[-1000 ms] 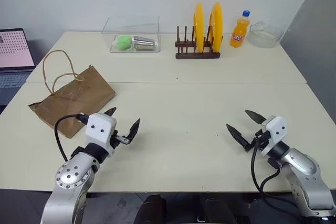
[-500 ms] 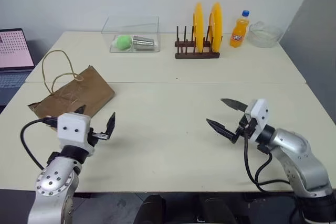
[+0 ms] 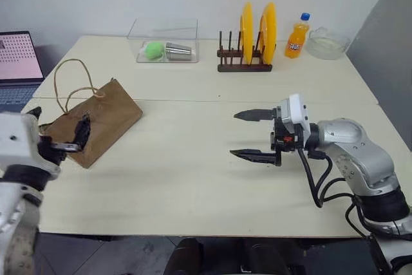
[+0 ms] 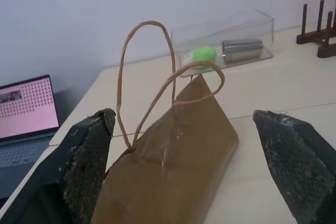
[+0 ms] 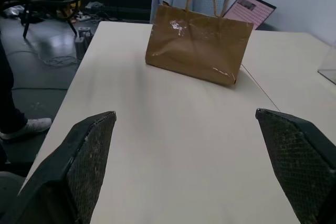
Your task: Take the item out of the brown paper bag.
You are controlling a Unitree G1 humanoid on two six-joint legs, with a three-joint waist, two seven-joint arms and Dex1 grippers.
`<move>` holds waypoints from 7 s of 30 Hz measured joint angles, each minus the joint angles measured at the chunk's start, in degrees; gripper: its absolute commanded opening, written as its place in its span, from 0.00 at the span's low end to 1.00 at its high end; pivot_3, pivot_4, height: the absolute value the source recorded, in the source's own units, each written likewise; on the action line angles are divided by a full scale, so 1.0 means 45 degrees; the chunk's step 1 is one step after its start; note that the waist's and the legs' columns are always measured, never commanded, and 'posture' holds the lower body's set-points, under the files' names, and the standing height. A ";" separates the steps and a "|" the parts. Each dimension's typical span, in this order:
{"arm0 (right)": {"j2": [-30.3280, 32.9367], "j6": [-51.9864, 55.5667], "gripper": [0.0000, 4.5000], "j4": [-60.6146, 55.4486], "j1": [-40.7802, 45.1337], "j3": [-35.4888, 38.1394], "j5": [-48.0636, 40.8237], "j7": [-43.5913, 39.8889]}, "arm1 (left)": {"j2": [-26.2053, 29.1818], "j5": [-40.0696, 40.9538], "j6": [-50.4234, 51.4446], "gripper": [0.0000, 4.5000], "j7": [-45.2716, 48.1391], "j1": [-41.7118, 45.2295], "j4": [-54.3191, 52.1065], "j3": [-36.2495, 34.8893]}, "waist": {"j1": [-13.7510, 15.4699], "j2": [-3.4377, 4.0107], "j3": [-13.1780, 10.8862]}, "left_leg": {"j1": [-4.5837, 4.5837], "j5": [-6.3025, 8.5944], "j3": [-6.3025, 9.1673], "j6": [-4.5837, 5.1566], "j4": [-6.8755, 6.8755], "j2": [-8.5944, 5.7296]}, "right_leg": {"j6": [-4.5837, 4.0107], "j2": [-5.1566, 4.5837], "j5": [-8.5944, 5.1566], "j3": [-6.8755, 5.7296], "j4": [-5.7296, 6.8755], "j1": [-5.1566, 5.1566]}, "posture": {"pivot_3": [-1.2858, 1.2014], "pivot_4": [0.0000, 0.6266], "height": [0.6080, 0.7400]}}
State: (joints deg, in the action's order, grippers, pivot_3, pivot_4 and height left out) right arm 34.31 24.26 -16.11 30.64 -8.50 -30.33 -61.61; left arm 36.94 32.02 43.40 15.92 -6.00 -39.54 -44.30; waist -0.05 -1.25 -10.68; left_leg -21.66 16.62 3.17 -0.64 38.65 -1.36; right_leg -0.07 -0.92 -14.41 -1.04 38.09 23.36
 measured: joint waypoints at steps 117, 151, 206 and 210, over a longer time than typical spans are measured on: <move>0.2633 0.3068 1.00 -0.4393 -0.5439 0.3755 -0.0632 0.3892 | -0.4063 -0.6107 -0.9671 0.01 0.9389 1.9848 2.4911 0.9254 | -0.0054 -0.0078 -0.0011 | -0.0193 -0.0020 -0.0083 0.0011 0.0099 -0.0038 | -0.0032 -0.0025 0.0055 0.0039 0.0202 0.0221 | 0.52 0.24 1.00; 0.1181 0.1794 0.56 -0.1829 -0.0995 0.1200 0.0795 0.4250 | 0.1630 -0.2729 -0.1231 0.11 1.0306 0.8149 0.7393 0.6160 | -0.0345 -0.0070 -0.0006 | -0.0085 -0.0018 -0.0092 0.0016 0.0091 -0.0014 | -0.0036 -0.0021 0.0054 0.0067 0.0211 0.0153 | 0.52 0.24 1.00; -0.3037 -0.9002 0.01 1.5117 0.9382 -0.2336 0.9450 -0.2950 | 0.3780 0.2383 0.1023 0.00 0.7772 0.2071 0.1786 0.3283 | -0.0367 -0.0043 -0.0010 | -0.0046 -0.0051 -0.0105 -0.0055 0.0024 -0.0001 | -0.0124 -0.0013 0.0080 0.0078 0.0190 0.0162 | 0.52 0.24 1.00; -0.1650 -0.7241 0.01 1.0536 0.7367 -0.1777 0.8151 -0.3934 | 0.4103 0.1919 0.0297 0.00 0.8231 0.1828 0.1822 0.3790 | -0.0265 -0.0043 -0.0010 | -0.0055 -0.0044 -0.0092 -0.0045 0.0023 -0.0002 | -0.0123 -0.0015 0.0079 0.0068 0.0173 0.0156 | 0.52 0.24 1.00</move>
State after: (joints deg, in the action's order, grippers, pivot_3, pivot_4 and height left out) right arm 26.88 -8.33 31.31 63.79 -16.49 6.35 -79.31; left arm 55.41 40.65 44.74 52.96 2.22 -31.34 -27.25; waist -1.24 -1.45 -10.73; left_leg -21.91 16.43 2.76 -0.84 38.75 -1.37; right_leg -0.62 -0.98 -14.05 -0.74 38.87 24.06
